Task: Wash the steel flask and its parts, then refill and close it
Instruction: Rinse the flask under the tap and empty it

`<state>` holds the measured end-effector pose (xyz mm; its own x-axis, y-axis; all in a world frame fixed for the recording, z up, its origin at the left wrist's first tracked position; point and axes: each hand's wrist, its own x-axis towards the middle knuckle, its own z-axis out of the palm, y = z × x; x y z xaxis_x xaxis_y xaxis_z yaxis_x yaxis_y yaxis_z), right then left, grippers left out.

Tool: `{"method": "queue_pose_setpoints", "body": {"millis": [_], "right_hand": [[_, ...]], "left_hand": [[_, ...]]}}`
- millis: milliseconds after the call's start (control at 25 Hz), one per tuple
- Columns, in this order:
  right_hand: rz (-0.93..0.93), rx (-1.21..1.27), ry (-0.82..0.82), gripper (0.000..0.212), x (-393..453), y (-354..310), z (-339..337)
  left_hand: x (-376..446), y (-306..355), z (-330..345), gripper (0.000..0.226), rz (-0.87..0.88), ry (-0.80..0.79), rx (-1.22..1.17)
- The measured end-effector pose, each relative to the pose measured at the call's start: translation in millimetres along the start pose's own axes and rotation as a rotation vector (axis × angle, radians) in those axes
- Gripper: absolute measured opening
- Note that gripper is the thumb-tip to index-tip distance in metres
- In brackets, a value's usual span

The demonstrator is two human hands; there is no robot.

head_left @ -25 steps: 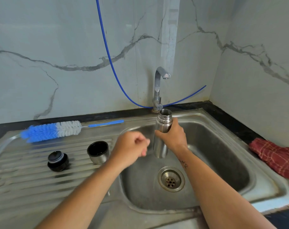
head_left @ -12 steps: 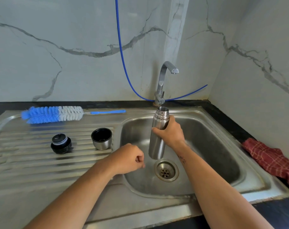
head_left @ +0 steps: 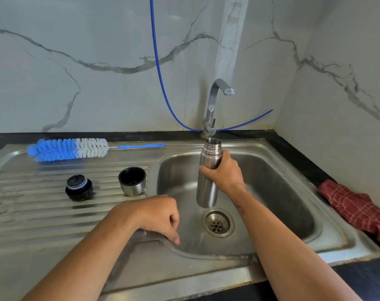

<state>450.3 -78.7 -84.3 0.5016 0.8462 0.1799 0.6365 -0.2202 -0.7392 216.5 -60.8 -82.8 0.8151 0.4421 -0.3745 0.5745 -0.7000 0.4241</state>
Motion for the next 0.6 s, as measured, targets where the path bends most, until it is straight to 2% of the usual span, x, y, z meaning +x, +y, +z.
{"method": "queue_pose_setpoints", "body": {"millis": [280, 440, 520, 600], "right_hand": [[-0.007, 0.072, 0.046, 0.056, 2.2, 1.2, 1.1], [-0.019, -0.007, -0.018, 0.06, 0.0, 5.4, 2.6], [-0.106, -0.044, 0.054, 0.063, 0.8, 4.1, 3.7], [-0.22, -0.198, 0.141, 0.072, 4.1, 4.9, 2.2]], "left_hand": [[1.5, -4.3, -0.8, 0.031, -0.003, -0.021, -0.038], [2.7, -4.6, -0.4, 0.031, 0.002, -0.033, -0.053], [2.9, -6.5, 0.2, 0.03, -0.006, -0.036, -0.057], [4.7, -6.2, 0.7, 0.03, -0.01, -0.041, -0.053]]}}
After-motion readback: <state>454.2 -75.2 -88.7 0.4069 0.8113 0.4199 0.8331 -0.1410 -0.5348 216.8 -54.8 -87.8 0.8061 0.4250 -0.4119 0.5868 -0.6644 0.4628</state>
